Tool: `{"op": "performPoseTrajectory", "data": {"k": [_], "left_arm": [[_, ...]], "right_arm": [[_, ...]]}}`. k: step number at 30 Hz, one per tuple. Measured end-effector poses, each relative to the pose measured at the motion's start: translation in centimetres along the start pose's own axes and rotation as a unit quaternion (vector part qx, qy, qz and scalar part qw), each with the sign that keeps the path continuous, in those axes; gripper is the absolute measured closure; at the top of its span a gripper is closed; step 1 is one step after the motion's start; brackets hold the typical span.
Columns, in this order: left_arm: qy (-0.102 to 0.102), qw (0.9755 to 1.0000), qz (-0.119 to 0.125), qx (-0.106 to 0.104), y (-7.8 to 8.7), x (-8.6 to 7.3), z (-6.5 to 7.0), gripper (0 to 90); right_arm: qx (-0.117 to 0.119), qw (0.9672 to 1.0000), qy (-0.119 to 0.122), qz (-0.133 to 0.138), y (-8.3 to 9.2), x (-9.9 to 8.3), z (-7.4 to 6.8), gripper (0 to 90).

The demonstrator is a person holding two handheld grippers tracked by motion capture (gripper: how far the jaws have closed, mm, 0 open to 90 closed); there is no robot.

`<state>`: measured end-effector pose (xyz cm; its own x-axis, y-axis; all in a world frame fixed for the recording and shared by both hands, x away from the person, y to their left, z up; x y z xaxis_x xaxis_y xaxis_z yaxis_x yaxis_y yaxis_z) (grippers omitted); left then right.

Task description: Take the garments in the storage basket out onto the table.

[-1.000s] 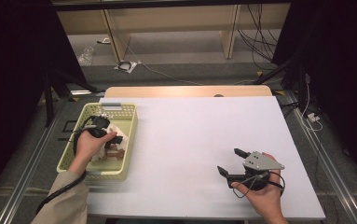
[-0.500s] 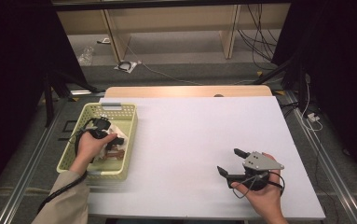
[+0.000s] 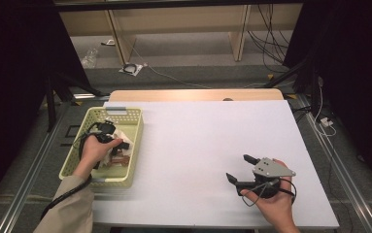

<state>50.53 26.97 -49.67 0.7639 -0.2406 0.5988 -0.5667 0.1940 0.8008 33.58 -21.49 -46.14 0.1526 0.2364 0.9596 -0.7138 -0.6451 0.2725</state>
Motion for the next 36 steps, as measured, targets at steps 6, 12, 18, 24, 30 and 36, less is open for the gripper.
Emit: {"op": "performPoseTrajectory", "data": {"k": [6,12,18,24,30,36], "left_arm": [[-0.015,0.9999,-0.002,-0.007,0.6,0.4,1.1,44.0],[-0.009,0.9999,0.011,-0.006,0.7,0.4,1.2,64.6],[-0.006,0.9999,0.011,-0.006,0.8,0.3,1.2,71.5],[-0.003,0.9999,0.015,-0.007,0.8,0.3,1.2,74.3],[0.004,0.9997,0.021,-0.008,1.0,0.2,1.2,75.6],[0.012,0.9987,0.047,-0.014,1.8,0.6,1.1,76.1]], "right_arm": [[0.002,1.0,-0.001,0.002,-0.1,0.0,0.0,16.2],[0.003,1.0,-0.002,0.002,-0.1,0.0,0.0,16.2],[0.004,1.0,-0.001,0.002,-0.1,0.0,0.0,16.2],[0.004,1.0,-0.003,0.002,-0.1,-0.1,0.0,16.3],[0.007,1.0,-0.002,0.002,-0.2,-0.1,0.0,16.3],[0.007,1.0,-0.003,0.002,-0.2,-0.1,0.0,16.3]]}}
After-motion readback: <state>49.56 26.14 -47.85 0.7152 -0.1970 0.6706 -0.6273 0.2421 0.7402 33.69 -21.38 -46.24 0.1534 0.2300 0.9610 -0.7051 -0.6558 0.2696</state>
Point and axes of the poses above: each handheld gripper's, and its own axes: y roughly backward along the jaws, x roughly out of its top, z roughly to its right, the point moved 2 cm from there along -y, roughly forward along the jaws, and after that the axes turned 8 degrees about z, right-handed, at the moved point
